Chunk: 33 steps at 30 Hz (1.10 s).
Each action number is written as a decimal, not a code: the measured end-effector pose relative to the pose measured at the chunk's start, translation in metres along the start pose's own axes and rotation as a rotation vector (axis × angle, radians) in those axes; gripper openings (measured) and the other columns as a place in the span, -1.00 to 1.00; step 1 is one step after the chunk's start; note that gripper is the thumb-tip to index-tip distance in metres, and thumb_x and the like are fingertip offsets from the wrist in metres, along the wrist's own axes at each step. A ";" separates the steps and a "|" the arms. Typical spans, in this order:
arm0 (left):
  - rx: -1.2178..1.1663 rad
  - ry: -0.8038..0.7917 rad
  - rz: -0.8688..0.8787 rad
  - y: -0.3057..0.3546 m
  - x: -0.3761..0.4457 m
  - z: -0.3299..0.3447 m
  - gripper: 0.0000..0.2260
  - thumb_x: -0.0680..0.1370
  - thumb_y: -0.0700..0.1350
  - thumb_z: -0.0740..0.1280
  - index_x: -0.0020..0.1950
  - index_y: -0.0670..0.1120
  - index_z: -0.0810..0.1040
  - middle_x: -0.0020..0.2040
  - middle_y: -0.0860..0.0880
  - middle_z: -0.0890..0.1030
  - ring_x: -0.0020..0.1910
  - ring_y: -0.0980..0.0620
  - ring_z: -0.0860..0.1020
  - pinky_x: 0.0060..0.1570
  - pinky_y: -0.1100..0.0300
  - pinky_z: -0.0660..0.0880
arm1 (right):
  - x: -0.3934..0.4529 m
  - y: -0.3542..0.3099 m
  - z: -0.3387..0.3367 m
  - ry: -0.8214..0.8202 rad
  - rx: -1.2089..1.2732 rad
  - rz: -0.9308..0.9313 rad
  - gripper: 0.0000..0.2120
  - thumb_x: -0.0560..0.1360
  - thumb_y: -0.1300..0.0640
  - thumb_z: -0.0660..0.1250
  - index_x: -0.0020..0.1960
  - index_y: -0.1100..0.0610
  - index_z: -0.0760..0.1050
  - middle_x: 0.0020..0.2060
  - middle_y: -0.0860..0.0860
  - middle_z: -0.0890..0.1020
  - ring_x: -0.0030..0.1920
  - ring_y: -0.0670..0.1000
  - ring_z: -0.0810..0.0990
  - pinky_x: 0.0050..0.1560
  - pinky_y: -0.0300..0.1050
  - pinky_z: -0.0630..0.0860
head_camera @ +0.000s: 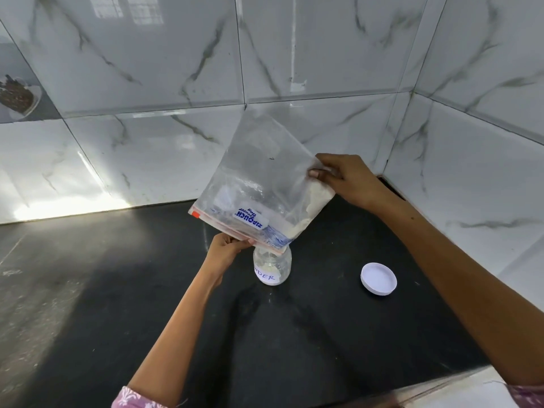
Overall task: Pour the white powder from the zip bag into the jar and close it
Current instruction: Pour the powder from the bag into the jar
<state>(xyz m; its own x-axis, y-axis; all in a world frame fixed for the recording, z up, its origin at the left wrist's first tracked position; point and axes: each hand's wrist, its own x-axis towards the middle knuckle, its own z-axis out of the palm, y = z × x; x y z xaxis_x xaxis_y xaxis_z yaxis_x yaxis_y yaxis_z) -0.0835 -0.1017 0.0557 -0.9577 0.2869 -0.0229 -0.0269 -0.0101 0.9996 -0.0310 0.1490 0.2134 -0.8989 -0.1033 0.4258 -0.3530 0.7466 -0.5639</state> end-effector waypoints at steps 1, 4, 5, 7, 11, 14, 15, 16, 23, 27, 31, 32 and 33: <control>-0.003 -0.009 0.005 0.001 0.000 0.000 -0.80 0.46 -0.31 0.41 0.07 -0.19 0.63 -0.12 0.10 0.72 -0.08 0.18 0.66 -0.16 0.43 0.52 | -0.001 0.001 0.002 0.004 0.004 0.010 -0.80 0.56 0.14 0.26 -0.06 0.29 0.53 -0.17 0.19 0.62 -0.17 0.01 0.52 -0.24 -0.27 0.32; -0.024 -0.022 0.021 -0.001 -0.002 -0.002 -0.81 0.46 -0.31 0.40 0.05 -0.14 0.64 -0.07 0.07 0.72 -0.02 0.16 0.65 -0.12 0.45 0.51 | 0.000 0.007 0.003 0.068 0.033 0.058 -0.83 0.54 0.14 0.29 -0.13 0.23 0.53 -0.26 0.03 0.60 -0.23 -0.11 0.51 -0.25 -0.23 0.29; -0.027 -0.022 0.021 -0.001 -0.003 -0.002 -0.81 0.46 -0.31 0.40 0.03 -0.12 0.64 -0.07 0.08 0.72 -0.02 0.18 0.65 -0.12 0.46 0.50 | -0.001 0.009 0.003 0.099 0.041 0.079 -0.82 0.53 0.13 0.31 -0.21 0.21 0.51 -0.36 -0.03 0.54 -0.31 -0.18 0.45 -0.29 -0.23 0.27; -0.028 -0.012 0.025 -0.004 -0.005 -0.002 -0.81 0.46 -0.31 0.40 0.01 -0.08 0.64 -0.08 0.10 0.72 -0.03 0.19 0.65 -0.13 0.47 0.50 | -0.001 0.013 0.001 0.170 0.114 0.141 -0.71 0.47 0.13 0.38 -0.31 0.31 0.46 -0.47 0.00 0.41 -0.41 -0.15 0.35 -0.33 -0.20 0.23; -0.044 0.005 0.051 -0.005 -0.007 0.000 -0.81 0.46 -0.32 0.40 -0.02 -0.06 0.64 -0.09 0.11 0.72 -0.04 0.19 0.65 -0.14 0.46 0.50 | -0.001 0.015 0.001 0.245 0.297 0.244 -0.63 0.41 0.10 0.45 -0.24 0.45 0.52 -0.40 0.38 0.47 -0.34 0.06 0.38 -0.27 -0.06 0.30; -0.041 0.021 0.068 -0.005 -0.007 0.001 -0.81 0.45 -0.33 0.40 -0.03 -0.07 0.64 -0.09 0.10 0.72 -0.03 0.17 0.65 -0.12 0.45 0.51 | 0.001 0.015 0.002 0.208 0.253 0.305 -0.66 0.49 0.04 0.36 -0.12 0.37 0.58 -0.18 0.44 0.57 -0.28 0.16 0.53 -0.24 -0.02 0.52; -0.042 0.028 0.069 -0.005 -0.007 0.002 -0.81 0.45 -0.33 0.40 -0.03 -0.08 0.65 -0.09 0.10 0.72 -0.03 0.17 0.65 -0.12 0.44 0.51 | 0.001 0.015 0.000 0.163 0.234 0.345 -0.65 0.51 0.00 0.32 -0.08 0.34 0.58 -0.14 0.40 0.59 -0.23 0.19 0.60 -0.26 -0.02 0.61; -0.043 0.033 0.071 -0.005 -0.007 0.002 -0.81 0.45 -0.33 0.40 -0.04 -0.07 0.65 -0.09 0.10 0.72 -0.03 0.17 0.65 -0.12 0.45 0.51 | 0.001 0.015 -0.002 0.109 0.221 0.397 -0.65 0.53 -0.03 0.28 -0.05 0.28 0.58 -0.12 0.32 0.62 -0.19 0.18 0.64 -0.30 -0.04 0.65; -0.038 0.043 0.065 -0.003 -0.007 0.003 -0.81 0.45 -0.33 0.40 -0.05 -0.06 0.65 -0.11 0.10 0.72 -0.04 0.19 0.65 -0.10 0.42 0.52 | -0.007 0.019 -0.023 -0.123 0.471 0.579 -0.78 0.54 0.20 0.28 0.09 0.32 0.55 -0.06 0.16 0.64 -0.12 0.04 0.64 -0.22 -0.24 0.64; -0.031 0.055 0.032 -0.004 -0.004 0.002 -0.83 0.45 -0.31 0.41 -0.04 -0.07 0.66 -0.06 0.03 0.72 0.01 0.11 0.65 0.07 0.25 0.49 | -0.012 0.023 -0.023 0.023 0.492 0.540 -0.78 0.52 0.27 0.30 0.08 0.40 0.54 -0.05 0.19 0.61 -0.10 0.06 0.62 -0.22 -0.24 0.64; -0.021 0.087 -0.003 -0.003 -0.003 0.003 -0.81 0.45 -0.35 0.38 -0.14 -0.06 0.66 -0.17 0.08 0.72 -0.07 0.16 0.65 0.02 0.25 0.48 | -0.014 0.023 -0.019 0.060 0.317 0.482 -0.78 0.55 0.10 0.28 0.07 0.21 0.58 -0.08 0.04 0.62 -0.12 -0.01 0.61 -0.37 -0.27 0.62; -0.015 0.089 -0.007 -0.002 -0.003 0.003 -0.80 0.45 -0.35 0.37 -0.16 -0.06 0.65 -0.20 0.10 0.72 -0.12 0.20 0.65 -0.03 0.29 0.47 | -0.013 0.023 -0.019 0.068 0.311 0.469 -0.81 0.55 0.09 0.28 0.05 0.18 0.58 -0.11 0.03 0.63 -0.15 -0.04 0.62 -0.38 -0.29 0.61; -0.006 0.089 -0.011 -0.001 -0.003 0.003 -0.80 0.45 -0.35 0.37 -0.16 -0.05 0.65 -0.22 0.12 0.72 -0.15 0.23 0.65 -0.07 0.31 0.47 | -0.012 0.023 -0.018 0.078 0.318 0.459 -0.83 0.55 0.09 0.28 0.02 0.16 0.59 -0.14 0.02 0.63 -0.17 -0.06 0.62 -0.37 -0.30 0.60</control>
<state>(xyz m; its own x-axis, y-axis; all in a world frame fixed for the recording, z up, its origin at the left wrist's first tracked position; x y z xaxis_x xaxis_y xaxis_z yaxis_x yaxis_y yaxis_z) -0.0800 -0.1000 0.0548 -0.9790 0.2009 -0.0357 -0.0392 -0.0135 0.9991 -0.0237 0.1790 0.2082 -0.9612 0.2431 0.1304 -0.0016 0.4677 -0.8839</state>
